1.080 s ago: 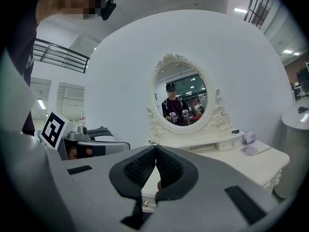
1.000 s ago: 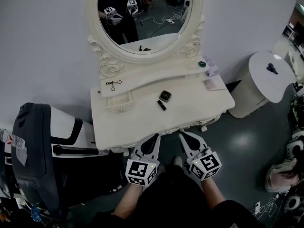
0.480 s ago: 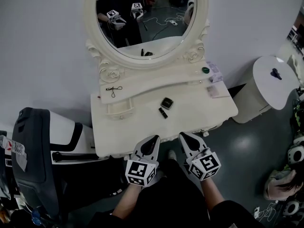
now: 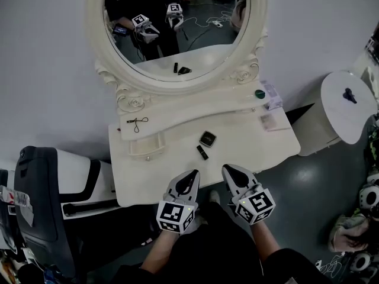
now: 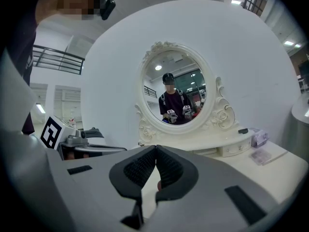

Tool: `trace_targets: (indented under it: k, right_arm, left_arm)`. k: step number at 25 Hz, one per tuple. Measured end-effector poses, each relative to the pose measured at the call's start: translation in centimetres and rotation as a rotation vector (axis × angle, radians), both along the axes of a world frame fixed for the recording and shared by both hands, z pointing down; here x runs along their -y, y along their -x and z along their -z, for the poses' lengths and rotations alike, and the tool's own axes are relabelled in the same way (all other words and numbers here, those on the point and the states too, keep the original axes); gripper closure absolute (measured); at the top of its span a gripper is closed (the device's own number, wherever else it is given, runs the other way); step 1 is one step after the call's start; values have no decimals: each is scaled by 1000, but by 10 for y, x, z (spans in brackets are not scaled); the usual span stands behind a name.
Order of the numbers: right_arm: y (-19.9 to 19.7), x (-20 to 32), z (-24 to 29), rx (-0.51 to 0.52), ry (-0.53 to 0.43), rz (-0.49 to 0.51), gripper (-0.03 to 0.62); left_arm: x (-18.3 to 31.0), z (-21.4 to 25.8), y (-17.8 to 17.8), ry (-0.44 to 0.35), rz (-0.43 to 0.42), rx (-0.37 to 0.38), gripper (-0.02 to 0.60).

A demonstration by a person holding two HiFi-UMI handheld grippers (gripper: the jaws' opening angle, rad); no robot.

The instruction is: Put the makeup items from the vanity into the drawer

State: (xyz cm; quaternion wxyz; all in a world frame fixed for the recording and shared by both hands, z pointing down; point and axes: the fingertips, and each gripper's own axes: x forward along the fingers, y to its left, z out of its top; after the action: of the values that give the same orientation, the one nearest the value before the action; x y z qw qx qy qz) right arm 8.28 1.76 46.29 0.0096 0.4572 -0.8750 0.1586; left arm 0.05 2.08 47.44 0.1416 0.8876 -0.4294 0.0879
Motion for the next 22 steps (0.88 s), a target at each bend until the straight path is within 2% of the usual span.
trace_targets:
  k: [13, 22]
  right_arm:
    - [-15, 66, -15, 29, 41, 54, 571]
    - [-26, 98, -27, 65, 68, 68, 571]
  left_arm:
    - [61, -13, -18, 27, 28, 39, 566]
    - [88, -29, -26, 45, 16, 115, 566]
